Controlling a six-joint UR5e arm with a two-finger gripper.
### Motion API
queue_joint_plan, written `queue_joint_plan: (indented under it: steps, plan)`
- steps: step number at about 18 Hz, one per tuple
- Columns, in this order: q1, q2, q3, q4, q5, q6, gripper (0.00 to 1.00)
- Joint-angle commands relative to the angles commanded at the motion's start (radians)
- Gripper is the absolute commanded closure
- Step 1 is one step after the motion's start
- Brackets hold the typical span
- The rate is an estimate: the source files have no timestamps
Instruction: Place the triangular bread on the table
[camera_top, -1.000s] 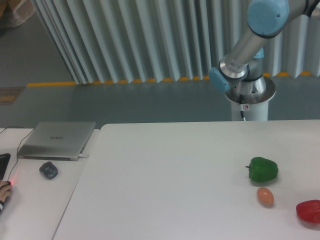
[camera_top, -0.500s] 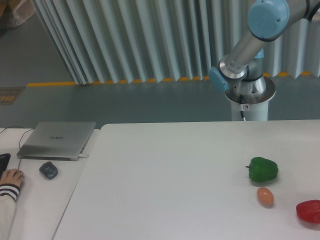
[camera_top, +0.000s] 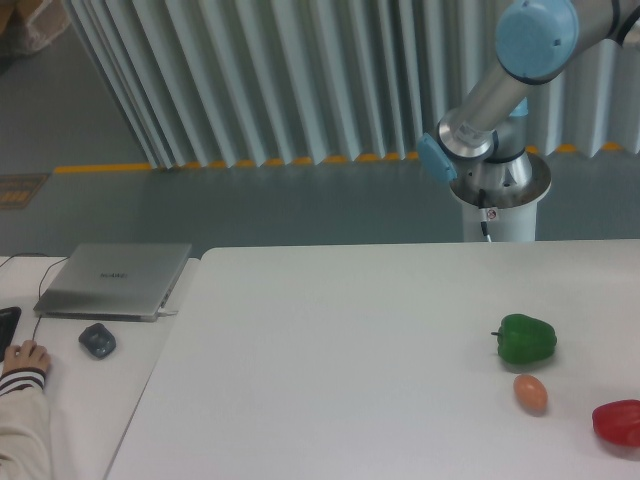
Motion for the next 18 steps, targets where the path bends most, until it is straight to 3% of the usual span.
queue_joint_plan:
  steps: [4, 7, 12, 15, 18]
  plan:
    - [0.051, 0.066, -0.006, -0.023, -0.118, -0.101, 1.0]
    - [0.048, 0.129, -0.04, -0.046, -0.181, -0.205, 1.0]
    - [-0.11, 0.27, -0.15, -0.052, -0.166, -0.443, 1.0]
    - [-0.243, 0.302, -0.184, -0.093, 0.008, -0.445, 1.0]
    - [-0.342, 0.321, -0.199, -0.187, 0.264, -0.387, 1.0]
